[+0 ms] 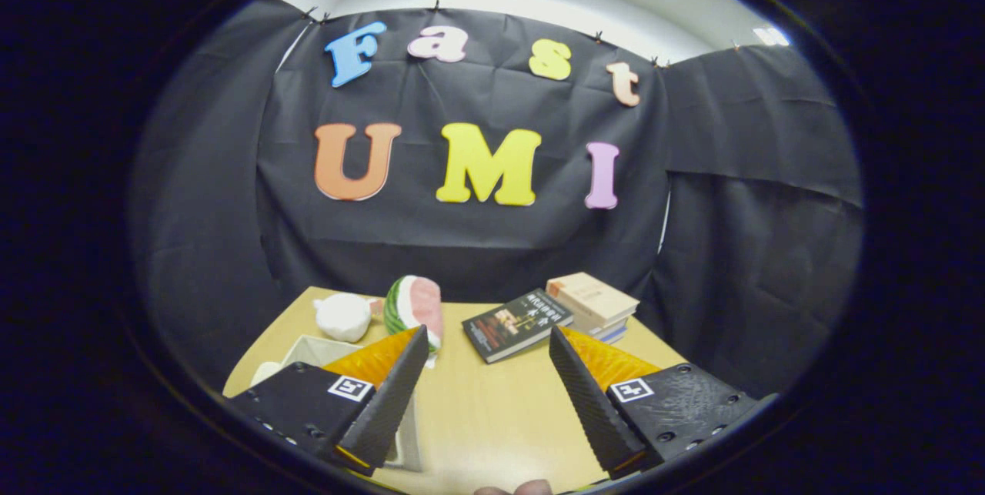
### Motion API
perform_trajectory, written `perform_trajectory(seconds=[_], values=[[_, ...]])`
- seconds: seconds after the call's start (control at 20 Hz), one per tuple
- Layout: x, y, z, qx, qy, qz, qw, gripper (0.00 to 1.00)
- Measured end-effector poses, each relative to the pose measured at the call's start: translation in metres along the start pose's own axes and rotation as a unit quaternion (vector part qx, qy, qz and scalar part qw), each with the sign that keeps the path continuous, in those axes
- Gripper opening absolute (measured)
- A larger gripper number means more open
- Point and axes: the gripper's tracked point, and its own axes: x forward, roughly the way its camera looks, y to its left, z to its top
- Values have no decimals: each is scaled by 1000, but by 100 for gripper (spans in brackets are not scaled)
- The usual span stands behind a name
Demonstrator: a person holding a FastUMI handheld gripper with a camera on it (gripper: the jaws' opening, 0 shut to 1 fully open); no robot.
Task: Open the storage box then place both shoes into the box .Put the left shoe in first, then the right shoe, with the right side of both shoes facing outward in a uniform manner.
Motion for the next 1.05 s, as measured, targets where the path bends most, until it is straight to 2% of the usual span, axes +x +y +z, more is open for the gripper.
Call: perform_trajectory(seconds=[0.2,0.55,1.05], values=[[-20,-31,21,0,-54,-22,998,96],[-34,-52,14,-3,-75,-33,997,96],[-45,-54,18,34,-82,-14,996,96]])
